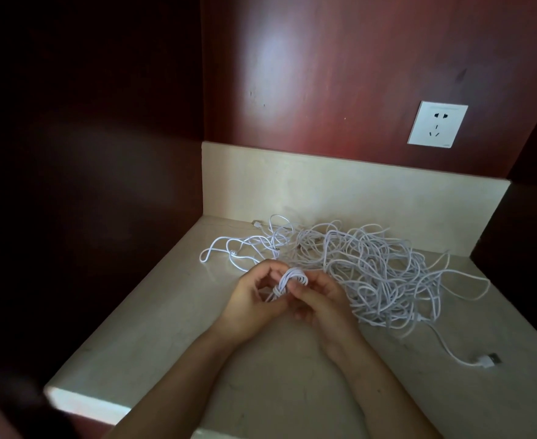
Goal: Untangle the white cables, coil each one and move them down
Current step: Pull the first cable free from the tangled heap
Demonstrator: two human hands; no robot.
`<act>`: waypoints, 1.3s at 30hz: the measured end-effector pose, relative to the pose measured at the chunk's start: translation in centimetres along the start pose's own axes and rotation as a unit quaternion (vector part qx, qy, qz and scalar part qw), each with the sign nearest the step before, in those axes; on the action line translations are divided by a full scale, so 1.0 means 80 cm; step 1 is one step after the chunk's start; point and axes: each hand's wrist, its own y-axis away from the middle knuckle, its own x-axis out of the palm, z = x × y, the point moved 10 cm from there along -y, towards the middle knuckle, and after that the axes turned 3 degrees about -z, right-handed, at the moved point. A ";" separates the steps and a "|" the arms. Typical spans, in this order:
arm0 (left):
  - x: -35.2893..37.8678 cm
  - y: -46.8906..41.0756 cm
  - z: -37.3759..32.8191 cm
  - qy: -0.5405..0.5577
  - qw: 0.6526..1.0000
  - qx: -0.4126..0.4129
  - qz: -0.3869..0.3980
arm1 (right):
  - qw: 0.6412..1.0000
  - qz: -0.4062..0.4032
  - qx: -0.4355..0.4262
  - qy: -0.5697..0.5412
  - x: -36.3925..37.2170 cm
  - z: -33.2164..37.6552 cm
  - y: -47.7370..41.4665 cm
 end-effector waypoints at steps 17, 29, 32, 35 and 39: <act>-0.002 0.000 0.013 -0.012 0.999 -0.019 -0.032 | 0.980 -0.081 -0.155 0.089 -0.014 0.035 0.009; -0.007 -0.002 0.010 0.063 0.997 -0.023 -0.050 | 0.995 -0.033 -0.077 0.053 0.007 0.018 0.009; -0.003 -0.001 0.004 0.033 0.999 -0.018 -0.038 | 0.997 -0.015 -0.051 0.052 0.007 0.014 0.002; -0.008 0.001 0.013 0.015 0.998 -0.035 -0.057 | 0.997 -0.010 -0.042 0.068 0.005 0.012 0.003; -0.008 0.000 0.019 0.001 0.997 -0.067 -0.044 | 0.994 -0.019 -0.064 0.087 -0.005 0.015 0.001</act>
